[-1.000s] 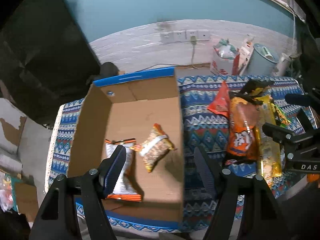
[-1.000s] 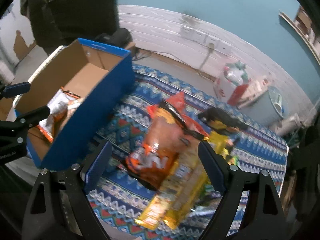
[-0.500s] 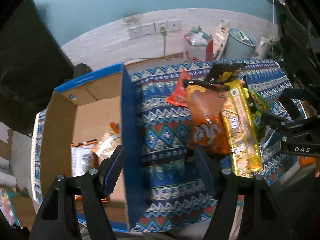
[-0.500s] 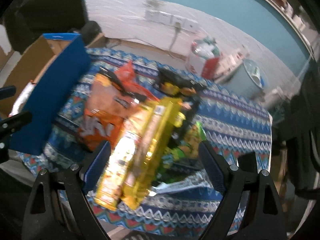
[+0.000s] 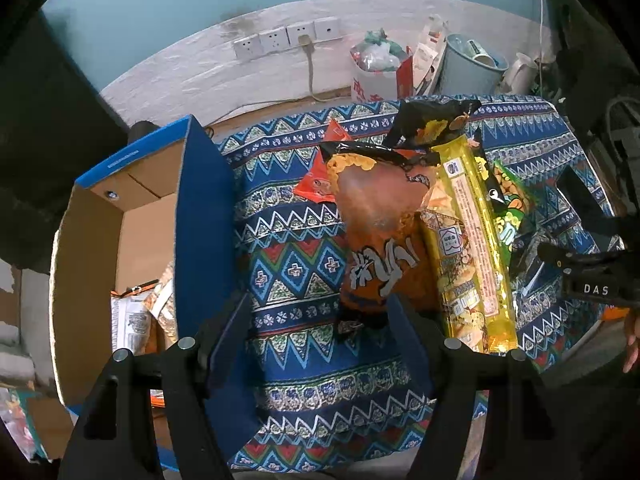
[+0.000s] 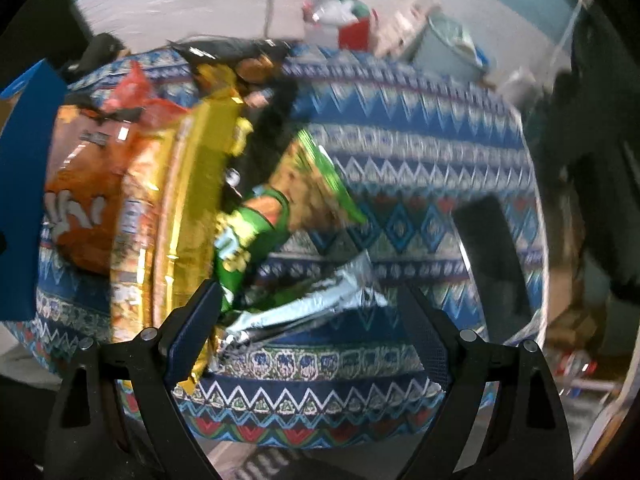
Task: Organize snacks
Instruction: 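Grasp the orange chip bag with the left gripper while the right grasps the silver foil bag, then carry both bags into the cardboard box and open both grippers to release them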
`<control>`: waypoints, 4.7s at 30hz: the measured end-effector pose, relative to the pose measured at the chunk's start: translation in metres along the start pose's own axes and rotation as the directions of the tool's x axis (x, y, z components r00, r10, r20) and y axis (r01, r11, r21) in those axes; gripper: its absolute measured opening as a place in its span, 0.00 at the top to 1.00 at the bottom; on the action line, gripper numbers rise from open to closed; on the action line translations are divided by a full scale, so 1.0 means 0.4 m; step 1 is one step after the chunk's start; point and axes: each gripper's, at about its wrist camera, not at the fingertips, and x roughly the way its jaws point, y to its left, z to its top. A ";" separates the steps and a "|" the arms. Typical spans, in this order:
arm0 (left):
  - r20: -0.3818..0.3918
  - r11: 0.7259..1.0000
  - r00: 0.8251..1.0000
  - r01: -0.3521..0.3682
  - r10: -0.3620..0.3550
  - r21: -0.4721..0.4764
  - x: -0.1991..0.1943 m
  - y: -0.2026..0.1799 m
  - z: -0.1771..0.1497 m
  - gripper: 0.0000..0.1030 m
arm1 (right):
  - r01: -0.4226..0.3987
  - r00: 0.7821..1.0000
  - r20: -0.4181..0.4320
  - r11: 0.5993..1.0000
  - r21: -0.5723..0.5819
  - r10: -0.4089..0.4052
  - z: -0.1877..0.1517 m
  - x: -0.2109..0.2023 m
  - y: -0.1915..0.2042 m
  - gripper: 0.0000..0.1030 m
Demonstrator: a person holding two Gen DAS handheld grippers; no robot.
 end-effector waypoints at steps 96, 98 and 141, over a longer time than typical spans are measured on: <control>0.089 0.998 0.996 0.014 -0.008 -0.066 -0.083 0.068 0.022 0.61 | -0.031 0.928 0.358 0.980 -0.199 0.102 0.084 -0.214 0.082 0.75; 0.100 0.997 0.995 0.017 -0.009 -0.075 -0.096 0.083 0.018 0.61 | -0.037 0.924 0.364 0.977 -0.212 0.114 0.088 -0.228 0.102 0.75; 0.164 0.948 0.980 -0.052 0.109 -0.314 -0.153 0.476 -0.125 0.61 | -0.225 0.860 0.300 0.835 -0.501 0.412 0.174 -0.357 0.683 0.75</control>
